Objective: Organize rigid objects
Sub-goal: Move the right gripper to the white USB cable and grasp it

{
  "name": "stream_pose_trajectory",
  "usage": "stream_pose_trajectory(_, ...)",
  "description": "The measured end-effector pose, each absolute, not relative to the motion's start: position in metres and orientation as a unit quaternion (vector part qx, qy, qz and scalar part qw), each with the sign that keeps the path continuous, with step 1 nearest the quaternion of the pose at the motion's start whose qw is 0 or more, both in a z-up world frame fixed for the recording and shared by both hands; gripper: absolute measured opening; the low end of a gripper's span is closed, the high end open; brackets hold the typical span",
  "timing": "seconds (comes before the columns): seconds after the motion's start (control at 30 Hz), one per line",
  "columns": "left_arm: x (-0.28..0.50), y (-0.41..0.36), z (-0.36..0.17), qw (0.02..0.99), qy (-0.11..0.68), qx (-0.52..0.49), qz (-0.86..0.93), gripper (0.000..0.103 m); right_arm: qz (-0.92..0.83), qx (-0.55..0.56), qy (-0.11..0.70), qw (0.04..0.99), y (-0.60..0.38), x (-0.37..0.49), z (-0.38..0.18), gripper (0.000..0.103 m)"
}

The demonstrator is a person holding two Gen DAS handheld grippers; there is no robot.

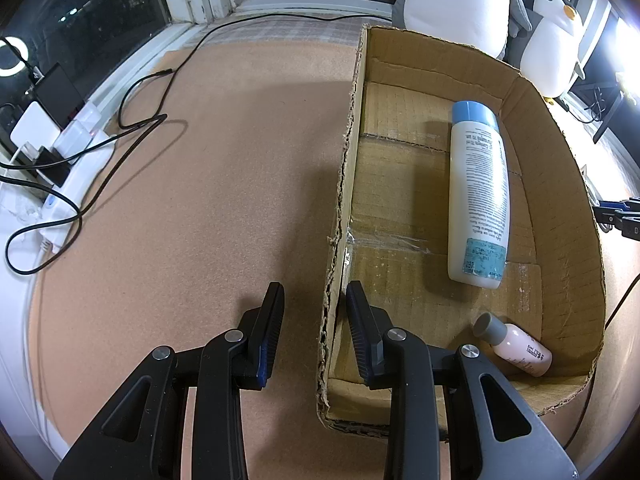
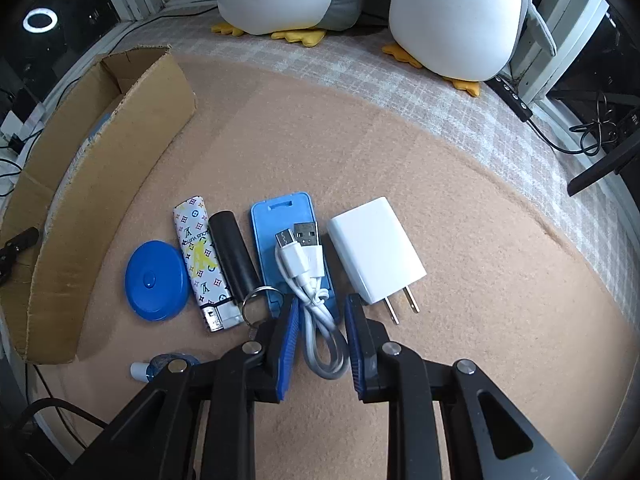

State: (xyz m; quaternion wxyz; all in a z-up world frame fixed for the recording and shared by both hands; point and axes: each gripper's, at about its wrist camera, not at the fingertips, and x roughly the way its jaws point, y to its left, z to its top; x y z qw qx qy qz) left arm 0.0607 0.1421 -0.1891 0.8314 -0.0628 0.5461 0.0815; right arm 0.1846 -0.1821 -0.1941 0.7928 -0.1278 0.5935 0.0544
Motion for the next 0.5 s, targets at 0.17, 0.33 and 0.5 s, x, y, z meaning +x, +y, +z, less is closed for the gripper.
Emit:
stream_pose_trajectory(0.17, 0.061, 0.142, -0.189, 0.831, 0.546, -0.063, 0.082, 0.031, 0.053, -0.127, 0.591, 0.795, -0.18, 0.187, -0.195, 0.017)
stream_pose_trajectory(0.33, 0.061, 0.142, -0.189, 0.831, 0.546, -0.063, 0.082, 0.031, 0.051, -0.112, 0.587, 0.8, -0.186, 0.185, -0.195, 0.014)
stream_pose_trajectory(0.5, 0.061, 0.142, -0.189, 0.831, 0.546, -0.062, 0.082, 0.031, 0.047, -0.101, 0.575, 0.81, -0.186, 0.176, -0.184, 0.013)
